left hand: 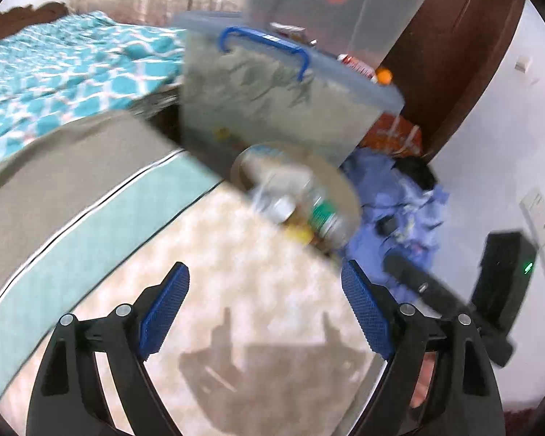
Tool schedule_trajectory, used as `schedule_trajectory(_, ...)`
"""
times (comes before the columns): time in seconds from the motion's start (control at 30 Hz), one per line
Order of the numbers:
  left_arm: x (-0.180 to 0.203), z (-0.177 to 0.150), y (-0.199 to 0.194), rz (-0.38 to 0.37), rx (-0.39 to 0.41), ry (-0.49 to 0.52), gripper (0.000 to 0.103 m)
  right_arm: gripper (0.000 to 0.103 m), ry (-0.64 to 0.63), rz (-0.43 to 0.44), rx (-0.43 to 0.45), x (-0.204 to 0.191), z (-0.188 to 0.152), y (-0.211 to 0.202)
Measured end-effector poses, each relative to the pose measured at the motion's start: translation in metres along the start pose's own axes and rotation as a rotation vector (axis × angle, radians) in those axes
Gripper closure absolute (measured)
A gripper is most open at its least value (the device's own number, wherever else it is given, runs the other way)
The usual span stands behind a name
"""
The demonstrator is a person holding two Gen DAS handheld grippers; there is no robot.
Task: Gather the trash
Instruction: 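Move both open tools back over the bed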
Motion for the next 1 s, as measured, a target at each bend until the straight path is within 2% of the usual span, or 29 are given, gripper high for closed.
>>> schedule_trajectory(0.07, -0.012, -0.028, -0.008, 0.069, -0.012, 0.002, 0.021, 0.034, -0.002, 0.007, -0.014, -0.016, -0.021, 0.0)
schedule_trajectory(0.2, -0.029, -0.08, -0.023, 0.137, -0.032, -0.008, 0.021, 0.032, -0.005, -0.016, -0.045, -0.043, -0.063, 0.004)
schedule_trajectory(0.33, -0.043, -0.113, -0.046, 0.189, -0.002, -0.034, 0.012, 0.028, -0.009, -0.043, -0.113, -0.063, -0.097, 0.013)
schedule_trajectory(0.43, -0.052, -0.131, -0.067, 0.225, 0.03, -0.06, 0.012, 0.028, -0.009, -0.035, -0.158, -0.081, -0.118, 0.014)
schedule_trajectory(0.57, -0.067, -0.153, -0.096, 0.29, 0.084, -0.076, 0.012, 0.023, -0.063, -0.055, -0.167, -0.11, -0.139, 0.011)
schedule_trajectory(0.73, -0.092, -0.178, -0.124, 0.356, 0.123, -0.125, 0.009, 0.022, -0.123, -0.061, -0.21, -0.144, -0.165, 0.014)
schedule_trajectory(1.0, -0.125, -0.205, -0.149, 0.41, 0.155, -0.197, 0.009, 0.018, -0.186, -0.089, -0.225, -0.18, -0.188, 0.014)
Point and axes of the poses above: each gripper's, at about its wrist camera, not at the fingertips, and y roughly the way its jaws point, x to its right, z to its top, the point moved 7 cm from there along y, roughly the way its jaws point, and after that the axes turned 7 degrees about -x, right-handed, at the moved point
